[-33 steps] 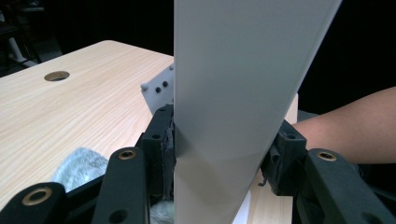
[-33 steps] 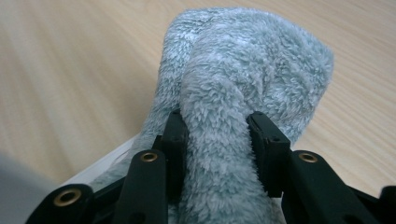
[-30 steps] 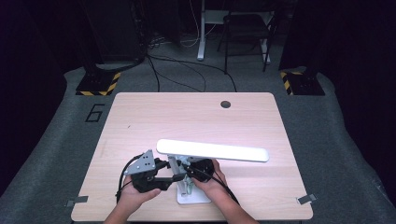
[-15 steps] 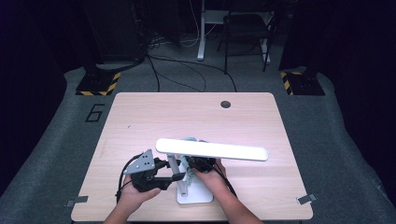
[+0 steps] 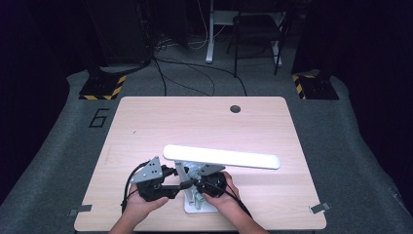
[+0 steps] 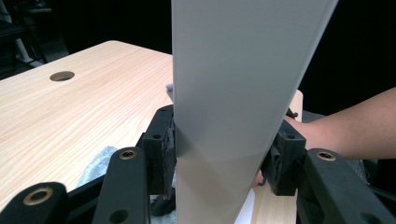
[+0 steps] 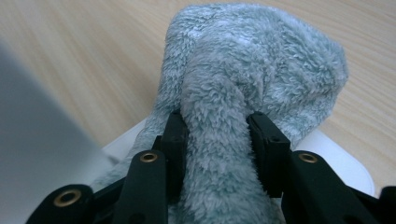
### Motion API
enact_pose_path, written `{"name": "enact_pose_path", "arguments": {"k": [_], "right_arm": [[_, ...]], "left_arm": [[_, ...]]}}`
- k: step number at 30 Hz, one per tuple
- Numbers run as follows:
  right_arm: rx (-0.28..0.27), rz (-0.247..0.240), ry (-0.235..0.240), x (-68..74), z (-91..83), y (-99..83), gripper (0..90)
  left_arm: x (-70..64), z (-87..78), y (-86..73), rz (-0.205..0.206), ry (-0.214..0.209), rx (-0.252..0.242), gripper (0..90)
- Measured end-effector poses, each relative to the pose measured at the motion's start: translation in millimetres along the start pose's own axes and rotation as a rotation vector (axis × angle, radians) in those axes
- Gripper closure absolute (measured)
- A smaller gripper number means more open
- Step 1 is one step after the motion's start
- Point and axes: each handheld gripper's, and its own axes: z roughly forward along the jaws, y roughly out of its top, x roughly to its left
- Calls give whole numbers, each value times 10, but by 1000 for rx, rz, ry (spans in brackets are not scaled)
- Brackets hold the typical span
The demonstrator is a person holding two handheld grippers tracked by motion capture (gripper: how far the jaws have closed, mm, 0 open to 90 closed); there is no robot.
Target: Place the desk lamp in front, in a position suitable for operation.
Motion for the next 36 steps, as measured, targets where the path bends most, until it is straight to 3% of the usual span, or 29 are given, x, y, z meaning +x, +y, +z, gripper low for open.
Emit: {"name": "enact_pose_path", "arguments": {"k": [3, 7, 15, 20, 29, 36], "right_arm": [[4, -16, -2, 15, -11, -8, 627], [5, 22, 15, -40, 19, 5, 620], [3, 58, -23, -157, 118, 73, 620], [0, 113, -46, -215, 189, 128, 619], [17, 120, -47, -312, 247, 191, 607], [14, 174, -51, -479, 305, 215, 603]], "left_arm": [[6, -7, 5, -3, -9, 9, 528], [0, -4, 0, -2, -4, 2, 527], [-5, -8, -7, -4, -1, 2, 527], [9, -6, -2, -8, -15, 2, 524], [16, 46, -25, -3, -18, 31, 510], [53, 58, -42, -17, -49, 42, 501]]}}
